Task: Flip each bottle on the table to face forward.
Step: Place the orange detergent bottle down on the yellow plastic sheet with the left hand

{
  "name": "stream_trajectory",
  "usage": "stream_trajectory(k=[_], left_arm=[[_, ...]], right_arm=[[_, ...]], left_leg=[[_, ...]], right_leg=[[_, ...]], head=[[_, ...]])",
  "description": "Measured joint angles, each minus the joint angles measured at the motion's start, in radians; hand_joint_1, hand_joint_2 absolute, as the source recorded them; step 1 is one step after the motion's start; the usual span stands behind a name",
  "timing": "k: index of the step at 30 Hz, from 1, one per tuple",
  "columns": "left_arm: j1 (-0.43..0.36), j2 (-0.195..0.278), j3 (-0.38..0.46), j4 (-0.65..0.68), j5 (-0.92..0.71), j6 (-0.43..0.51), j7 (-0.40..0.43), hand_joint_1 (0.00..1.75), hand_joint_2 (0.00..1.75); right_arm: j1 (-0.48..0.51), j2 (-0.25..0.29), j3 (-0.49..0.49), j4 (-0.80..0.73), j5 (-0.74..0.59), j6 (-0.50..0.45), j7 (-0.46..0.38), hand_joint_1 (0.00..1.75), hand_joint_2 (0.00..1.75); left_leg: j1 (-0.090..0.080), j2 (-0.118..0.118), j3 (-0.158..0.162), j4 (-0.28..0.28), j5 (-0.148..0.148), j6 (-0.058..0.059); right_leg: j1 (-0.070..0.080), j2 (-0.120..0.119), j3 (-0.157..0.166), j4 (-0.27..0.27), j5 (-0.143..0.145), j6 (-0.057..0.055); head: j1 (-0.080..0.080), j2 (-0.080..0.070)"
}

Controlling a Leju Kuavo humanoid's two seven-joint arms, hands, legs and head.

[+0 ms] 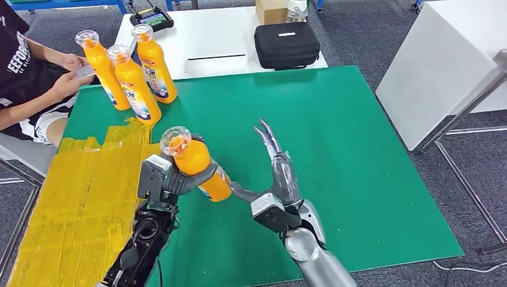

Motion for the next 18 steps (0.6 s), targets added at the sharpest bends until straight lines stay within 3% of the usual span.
stream_trajectory(k=[3, 5, 18], left_arm=[[-0.003, 0.001, 0.032, 0.002, -0.263, 0.231, 0.026, 1.75, 1.75], [-0.009, 0.003, 0.060, 0.006, -0.386, 0.315, 0.042, 1.75, 1.75], [-0.013, 0.005, 0.116, 0.019, -0.450, 0.343, 0.050, 1.75, 1.75]], right_arm=[[0.024, -0.008, -0.021, -0.066, 0.032, -0.017, 0.007, 0.00, 1.75], [0.035, -0.015, -0.033, -0.107, 0.048, -0.023, 0.013, 0.00, 1.75], [0.057, -0.033, -0.058, -0.200, 0.058, -0.025, 0.020, 0.00, 1.75]], left_leg=[[0.000, 0.000, 0.000, 0.000, 0.000, 0.000], [0.000, 0.000, 0.000, 0.000, 0.000, 0.000], [0.000, 0.000, 0.000, 0.000, 0.000, 0.000]], right_leg=[[0.000, 0.000, 0.000, 0.000, 0.000, 0.000], [0.000, 0.000, 0.000, 0.000, 0.000, 0.000], [0.000, 0.000, 0.000, 0.000, 0.000, 0.000]], head=[[0.000, 0.000], [0.000, 0.000], [0.000, 0.000]])
